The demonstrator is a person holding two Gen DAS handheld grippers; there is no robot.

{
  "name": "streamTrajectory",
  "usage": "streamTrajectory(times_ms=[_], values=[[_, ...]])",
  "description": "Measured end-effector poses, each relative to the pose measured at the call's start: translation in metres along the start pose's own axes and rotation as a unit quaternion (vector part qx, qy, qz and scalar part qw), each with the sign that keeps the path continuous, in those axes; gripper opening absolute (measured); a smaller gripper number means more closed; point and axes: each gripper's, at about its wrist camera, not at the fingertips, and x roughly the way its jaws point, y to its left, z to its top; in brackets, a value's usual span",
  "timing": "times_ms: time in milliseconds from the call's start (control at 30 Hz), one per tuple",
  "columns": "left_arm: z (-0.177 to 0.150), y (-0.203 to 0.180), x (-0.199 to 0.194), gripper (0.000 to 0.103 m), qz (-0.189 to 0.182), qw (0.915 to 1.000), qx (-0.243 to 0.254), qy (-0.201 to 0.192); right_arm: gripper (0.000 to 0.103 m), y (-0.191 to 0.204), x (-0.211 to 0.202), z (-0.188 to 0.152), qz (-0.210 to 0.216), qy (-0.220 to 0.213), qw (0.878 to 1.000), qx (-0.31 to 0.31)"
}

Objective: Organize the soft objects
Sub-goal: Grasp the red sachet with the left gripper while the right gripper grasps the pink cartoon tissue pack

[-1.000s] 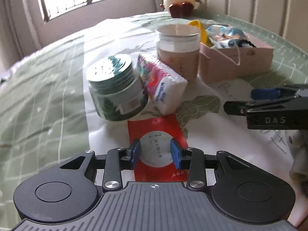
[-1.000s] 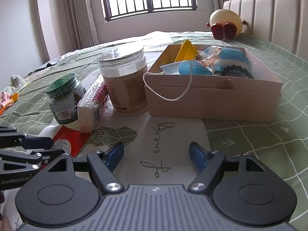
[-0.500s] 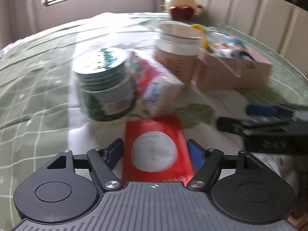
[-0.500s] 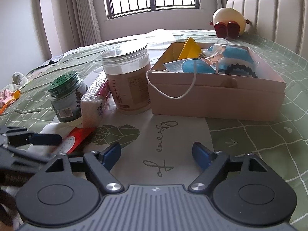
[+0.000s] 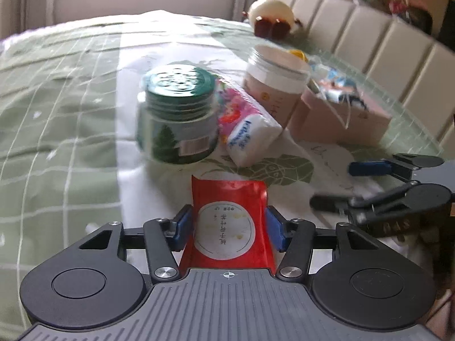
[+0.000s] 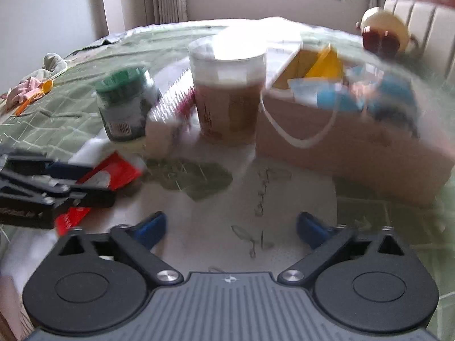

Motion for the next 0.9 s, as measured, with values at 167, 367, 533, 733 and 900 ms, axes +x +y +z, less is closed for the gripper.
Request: streamTrajectory(times_ms=[167, 367, 533, 733, 900], values=[[0.006, 0.035, -0.031, 0.058, 0.026, 0.998, -0.041, -0.041, 0.087, 0.035, -0.004, 0.038, -0.015, -0.053, 0.998, -0.019], [0.008, 0.08, -0.046, 0.058, 0.046, 0.9939, -0.079, -0.061, 0.057, 0.072, 0.039, 0.065, -0.062, -0.019, 0.997, -0.053], [0.015, 0.118, -0.046, 0.058, 0.058, 0.9887, -0.122, -0.065, 0.021, 0.085, 0.05, 0.07, -0.067, 0.006, 0.995, -0.079], [0.088, 0.12, -0.069, 0.058, 0.077, 0.9851, -0.088, -0.126, 0.019, 0.061, -0.025, 0.131, -0.046, -0.08, 0.993, -0.076], [0.162, 0.063, -0.076, 0.058, 0.038, 0.9834, -0.027, -0.176, 0.019, -0.003, -0.092, 0.178, -0.054, -0.149, 0.987, -0.029]])
